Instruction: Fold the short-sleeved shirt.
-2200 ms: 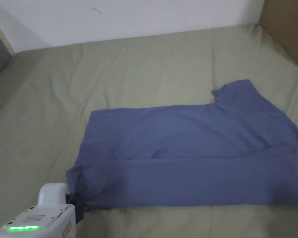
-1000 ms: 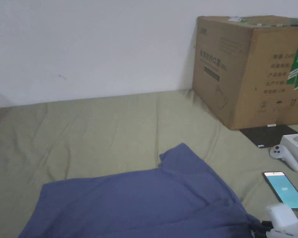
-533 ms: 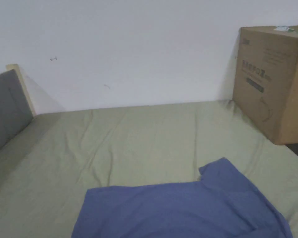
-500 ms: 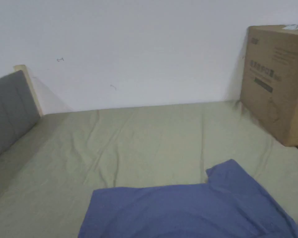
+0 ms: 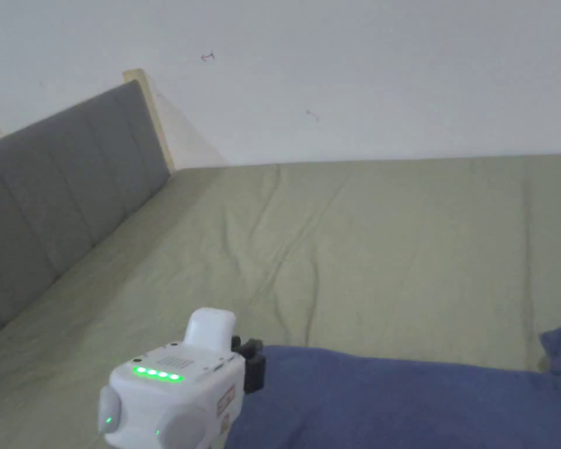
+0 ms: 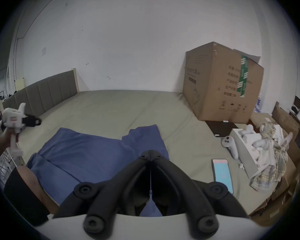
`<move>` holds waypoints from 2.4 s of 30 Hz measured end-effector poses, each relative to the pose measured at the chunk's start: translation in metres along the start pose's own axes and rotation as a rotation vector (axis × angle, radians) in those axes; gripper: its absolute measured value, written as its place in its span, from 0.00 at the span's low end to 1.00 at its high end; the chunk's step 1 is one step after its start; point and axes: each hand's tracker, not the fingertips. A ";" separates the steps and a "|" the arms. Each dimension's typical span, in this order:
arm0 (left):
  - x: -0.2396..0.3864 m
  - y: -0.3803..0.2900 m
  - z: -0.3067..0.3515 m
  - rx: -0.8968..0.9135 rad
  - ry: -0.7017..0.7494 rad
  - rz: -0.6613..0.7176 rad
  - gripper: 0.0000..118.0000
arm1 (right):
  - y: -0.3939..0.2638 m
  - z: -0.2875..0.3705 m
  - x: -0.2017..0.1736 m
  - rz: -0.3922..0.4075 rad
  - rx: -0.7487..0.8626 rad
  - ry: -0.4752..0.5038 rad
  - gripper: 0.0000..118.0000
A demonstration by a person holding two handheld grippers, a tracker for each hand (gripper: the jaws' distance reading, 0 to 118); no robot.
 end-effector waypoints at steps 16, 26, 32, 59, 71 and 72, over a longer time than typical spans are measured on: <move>0.003 -0.011 -0.131 -0.275 0.023 -0.046 0.02 | -0.030 -0.091 0.035 0.036 -0.213 0.006 0.00; -0.009 0.007 -0.086 -0.176 -0.087 0.031 0.02 | -0.010 -0.221 0.084 -0.104 -0.369 0.013 0.78; -0.005 0.005 -0.085 -0.187 -0.087 -0.017 0.02 | -0.036 -0.299 0.101 -0.070 -0.627 -0.006 0.76; -0.016 0.118 0.012 0.065 -0.052 0.011 0.02 | 0.123 -0.151 0.063 0.012 -0.117 -0.023 0.00; -0.027 -0.021 0.040 -0.227 -0.130 -0.031 0.02 | -0.006 -0.089 0.068 0.022 -0.366 0.080 0.00; -0.026 -0.034 0.040 -0.272 -0.136 -0.031 0.02 | -0.020 -0.086 0.066 0.011 -0.380 0.079 0.00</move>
